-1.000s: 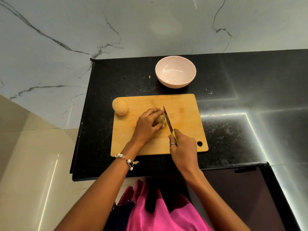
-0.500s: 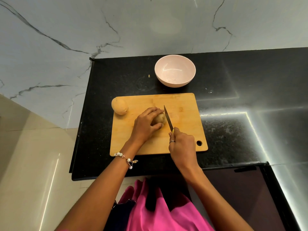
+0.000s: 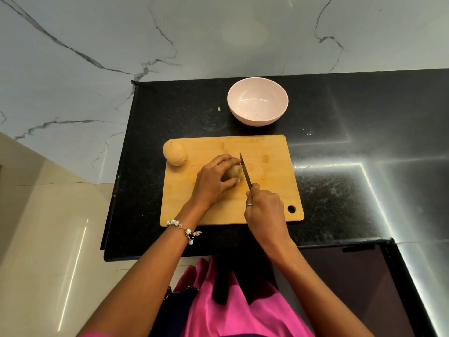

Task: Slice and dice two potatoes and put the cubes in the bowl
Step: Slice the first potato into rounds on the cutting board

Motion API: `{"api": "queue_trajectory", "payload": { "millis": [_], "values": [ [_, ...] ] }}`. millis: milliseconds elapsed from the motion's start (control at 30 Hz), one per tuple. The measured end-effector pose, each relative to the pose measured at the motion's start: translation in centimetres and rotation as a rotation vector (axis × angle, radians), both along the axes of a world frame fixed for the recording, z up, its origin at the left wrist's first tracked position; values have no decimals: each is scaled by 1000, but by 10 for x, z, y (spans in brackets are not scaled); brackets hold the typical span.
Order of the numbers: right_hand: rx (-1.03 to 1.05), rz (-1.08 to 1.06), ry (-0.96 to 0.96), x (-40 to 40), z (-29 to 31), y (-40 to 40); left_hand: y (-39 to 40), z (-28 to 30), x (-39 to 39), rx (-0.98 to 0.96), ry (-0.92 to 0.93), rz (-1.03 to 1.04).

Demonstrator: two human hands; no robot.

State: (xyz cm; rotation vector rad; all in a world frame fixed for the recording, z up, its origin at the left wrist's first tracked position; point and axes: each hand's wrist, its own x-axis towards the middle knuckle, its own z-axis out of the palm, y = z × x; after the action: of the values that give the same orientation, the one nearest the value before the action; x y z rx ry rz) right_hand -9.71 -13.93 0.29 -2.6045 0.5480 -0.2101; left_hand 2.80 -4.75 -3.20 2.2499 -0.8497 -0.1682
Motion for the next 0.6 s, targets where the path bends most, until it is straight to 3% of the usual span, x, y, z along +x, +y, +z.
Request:
{"api": "queue_trajectory", "payload": {
  "millis": [600],
  "values": [
    [-44,10,29,8,-13,7,2,-6,-3,-43,-51,-6]
  ]
}}
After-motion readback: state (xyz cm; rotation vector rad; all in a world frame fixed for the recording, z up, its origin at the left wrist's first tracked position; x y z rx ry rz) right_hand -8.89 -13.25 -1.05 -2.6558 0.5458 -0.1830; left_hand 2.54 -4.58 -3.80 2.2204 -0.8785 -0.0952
